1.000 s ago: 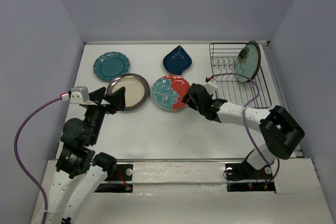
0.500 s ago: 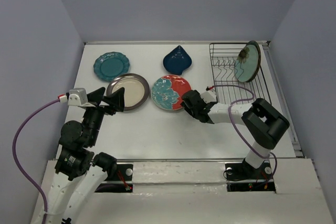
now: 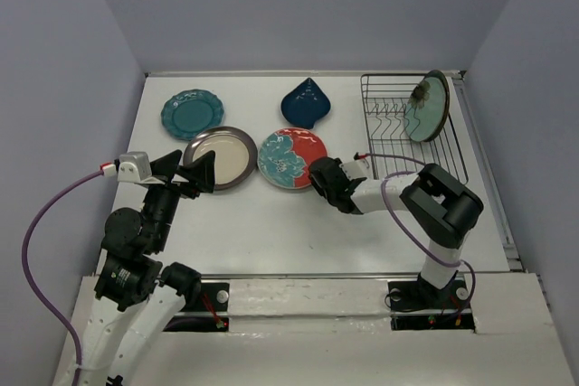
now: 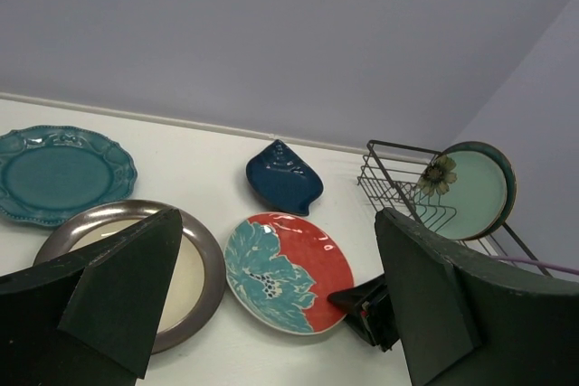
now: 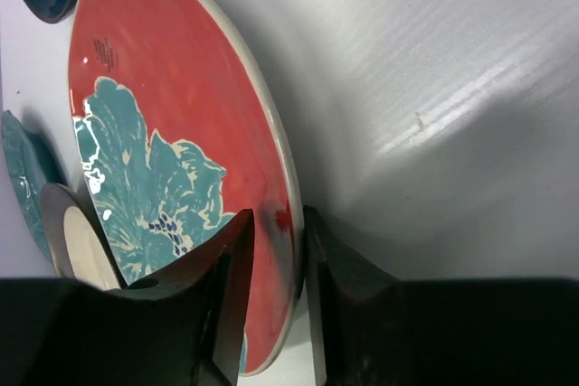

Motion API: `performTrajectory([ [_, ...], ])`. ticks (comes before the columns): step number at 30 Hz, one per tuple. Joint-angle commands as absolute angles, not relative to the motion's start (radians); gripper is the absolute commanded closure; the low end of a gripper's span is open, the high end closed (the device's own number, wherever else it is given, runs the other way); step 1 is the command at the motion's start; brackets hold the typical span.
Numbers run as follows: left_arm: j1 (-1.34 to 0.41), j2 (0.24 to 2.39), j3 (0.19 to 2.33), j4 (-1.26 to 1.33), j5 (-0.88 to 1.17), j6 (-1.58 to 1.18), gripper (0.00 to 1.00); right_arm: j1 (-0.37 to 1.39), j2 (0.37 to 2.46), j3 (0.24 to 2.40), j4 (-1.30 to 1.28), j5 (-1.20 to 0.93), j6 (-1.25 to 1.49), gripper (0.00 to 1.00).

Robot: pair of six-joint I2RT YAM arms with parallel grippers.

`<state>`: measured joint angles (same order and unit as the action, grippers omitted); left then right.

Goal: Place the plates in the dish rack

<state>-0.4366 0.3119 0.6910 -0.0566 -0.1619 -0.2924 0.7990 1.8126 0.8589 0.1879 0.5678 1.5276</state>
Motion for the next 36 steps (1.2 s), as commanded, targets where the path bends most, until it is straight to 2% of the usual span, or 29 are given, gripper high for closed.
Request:
performTrajectory([
  [1, -0.431, 0.311, 0.719, -0.008, -0.156, -0.285, 0.01, 0.827, 1.809, 0.83, 0.172, 0.667, 1.526, 0.76],
  [4, -0.431, 0.316, 0.719, -0.008, -0.147, -0.287, 0.01, 0.854, 1.749, 0.816, 0.164, 0.728, 1.49, 0.89],
  [6, -0.431, 0.316, 0.719, -0.006, -0.144, -0.285, 0.01, 0.864, 1.721, 0.813, 0.153, 0.752, 1.468, 0.93],
  [16, -0.431, 0.319, 0.718, -0.006, -0.147, -0.287, 0.01, 0.942, 1.507, 0.842, 0.069, 0.94, 1.206, 0.93],
  [28, -0.426, 0.319, 0.716, -0.008, -0.141, -0.288, 0.01, 0.942, 1.275, 0.908, 0.271, 0.913, 0.636, 0.93],
  [29, -0.425, 0.319, 0.716, -0.008, -0.14, -0.288, 0.01, 0.942, 1.269, 0.916, 0.325, 0.929, 0.511, 0.93],
  [33, -0.426, 0.316, 0.716, -0.008, -0.138, -0.288, 0.01, 0.881, 1.241, 0.989, 0.376, 0.956, 0.277, 0.93],
  [36, -0.425, 0.316, 0.716, -0.008, -0.133, -0.288, 0.01, 0.755, 1.195, 1.058, 0.403, 0.879, 0.145, 0.93],
])
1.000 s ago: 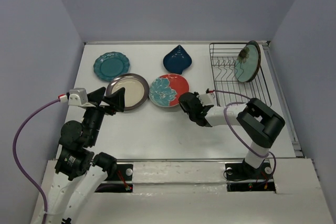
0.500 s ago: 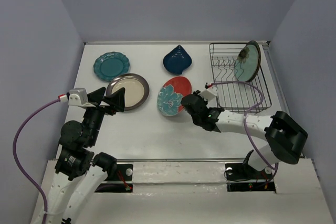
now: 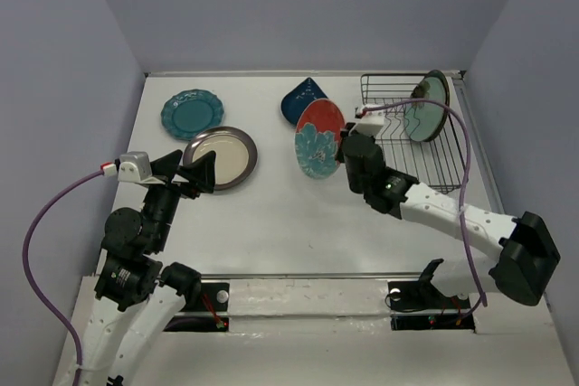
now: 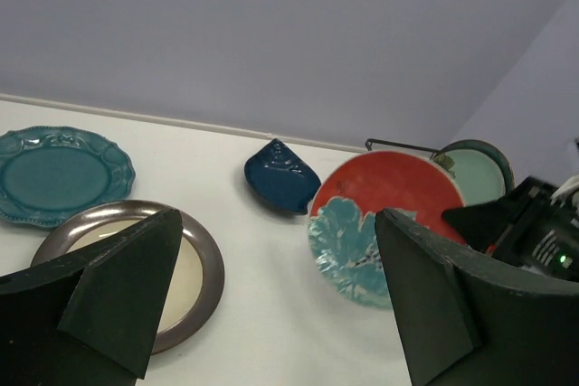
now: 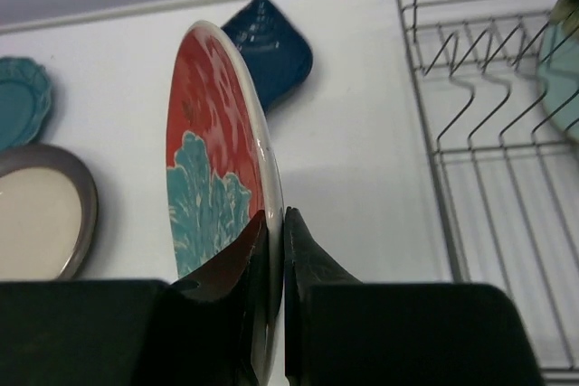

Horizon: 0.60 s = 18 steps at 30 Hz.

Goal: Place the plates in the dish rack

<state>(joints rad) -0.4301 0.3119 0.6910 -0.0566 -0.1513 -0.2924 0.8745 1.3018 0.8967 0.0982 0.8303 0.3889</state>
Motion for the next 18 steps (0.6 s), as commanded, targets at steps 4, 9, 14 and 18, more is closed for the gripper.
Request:
performTrajectory([
  [4, -0.425, 0.313, 0.716, -0.008, -0.129, -0.288, 0.01, 0.645, 1.163, 1.15, 0.403, 0.825, 0.036, 0.93],
  [9, -0.425, 0.305, 0.716, -0.008, -0.127, -0.29, 0.01, 0.546, 1.167, 1.244, 0.403, 0.802, -0.103, 0.93],
  [14, -0.426, 0.302, 0.718, -0.008, -0.123, -0.29, 0.01, 0.391, 1.193, 1.285, 0.403, 0.717, -0.231, 0.93],
  [18, -0.426, 0.295, 0.718, -0.008, -0.123, -0.29, 0.01, 0.282, 1.209, 1.295, 0.408, 0.605, -0.322, 0.93],
])
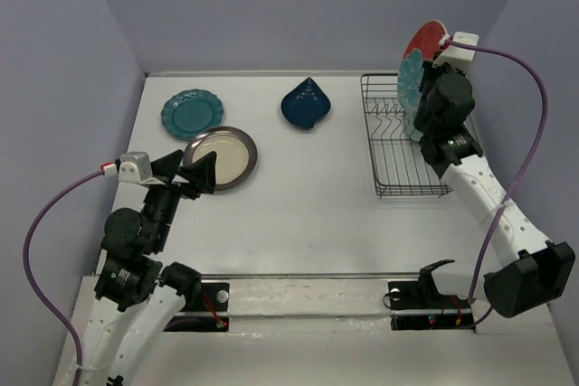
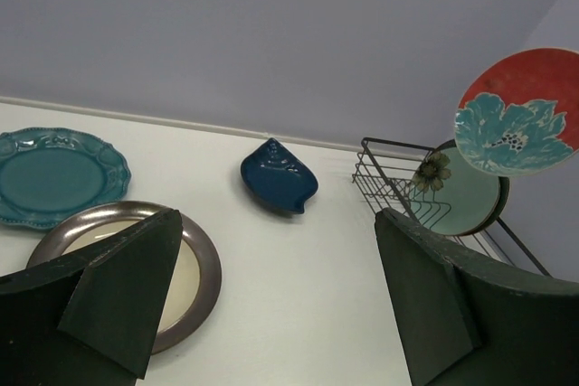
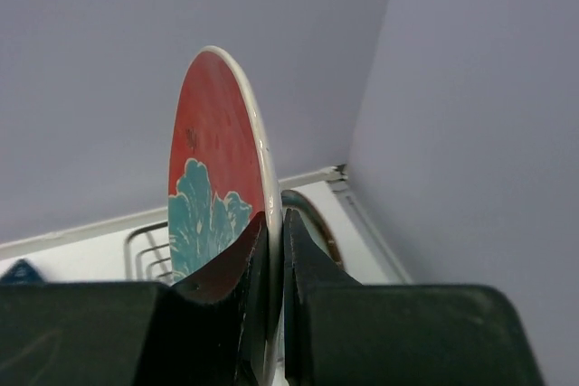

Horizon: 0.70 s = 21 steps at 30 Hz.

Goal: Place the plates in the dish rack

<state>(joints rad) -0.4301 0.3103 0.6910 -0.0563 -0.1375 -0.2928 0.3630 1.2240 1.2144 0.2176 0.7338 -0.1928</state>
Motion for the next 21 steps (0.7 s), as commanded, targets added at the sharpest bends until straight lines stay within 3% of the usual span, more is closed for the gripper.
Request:
performTrajectory([
  [1, -0.426, 0.298, 0.718, -0.008, -0.123, -0.29, 0.01, 0.261, 1.21, 1.298, 0.408, 0.579, -0.333, 0.93],
  [6, -0.426, 0.295, 0.718, -0.008, -0.114, -0.291, 0.01, 0.178, 1.299, 1.341, 0.373, 0.45, -0.419, 0.93],
  [21, -0.428, 0.296, 0.718, -0.008, -0.121, -0.293, 0.01, 0.081, 1.465, 1.33, 0.37, 0.414, -0.403, 0.93],
])
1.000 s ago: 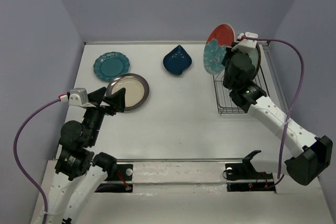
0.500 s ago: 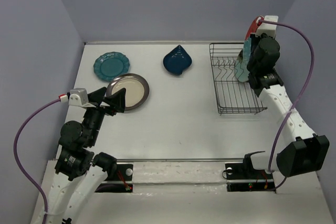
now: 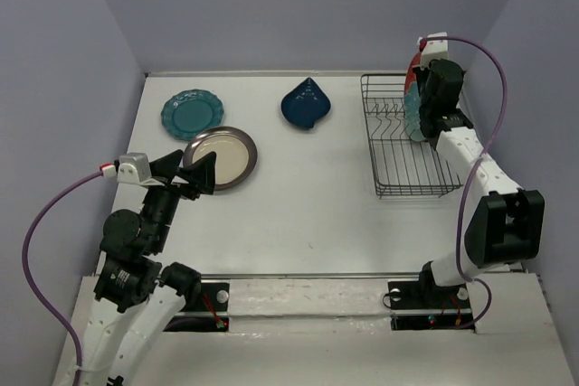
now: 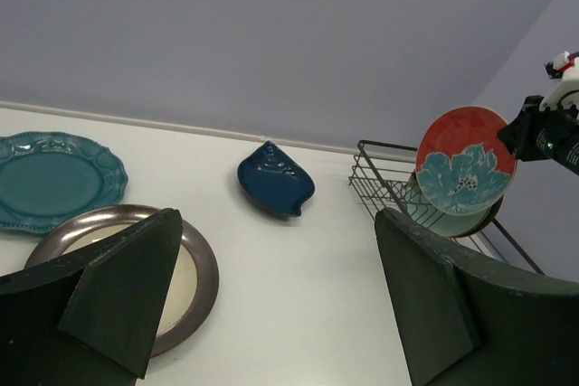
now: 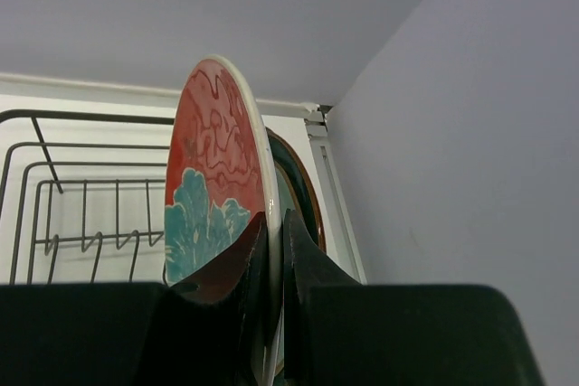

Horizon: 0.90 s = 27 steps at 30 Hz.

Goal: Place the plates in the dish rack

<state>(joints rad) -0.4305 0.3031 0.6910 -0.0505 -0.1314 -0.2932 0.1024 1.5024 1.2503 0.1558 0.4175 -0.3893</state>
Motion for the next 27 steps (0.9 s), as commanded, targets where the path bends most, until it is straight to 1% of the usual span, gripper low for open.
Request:
performTrajectory([
  [1, -0.428, 0.298, 0.718, -0.008, -0.121, -0.293, 0.01, 0.081, 1.468, 1.328, 0.371, 0.417, -0.402, 0.93],
  [11, -0.428, 0.301, 0.718, -0.006, -0.121, -0.291, 0.01, 0.052, 1.474, 1.321, 0.393, 0.436, -0.385, 0.93],
  [16, -0.429, 0.302, 0.718, -0.008, -0.117, -0.293, 0.01, 0.052, 1.457, 1.307, 0.38, 0.408, -0.368, 0.93],
  [27, -0.428, 0.299, 0.718, -0.008, -0.118, -0.29, 0.01, 0.052, 1.523, 1.258, 0.385, 0.396, -0.341, 0.93],
])
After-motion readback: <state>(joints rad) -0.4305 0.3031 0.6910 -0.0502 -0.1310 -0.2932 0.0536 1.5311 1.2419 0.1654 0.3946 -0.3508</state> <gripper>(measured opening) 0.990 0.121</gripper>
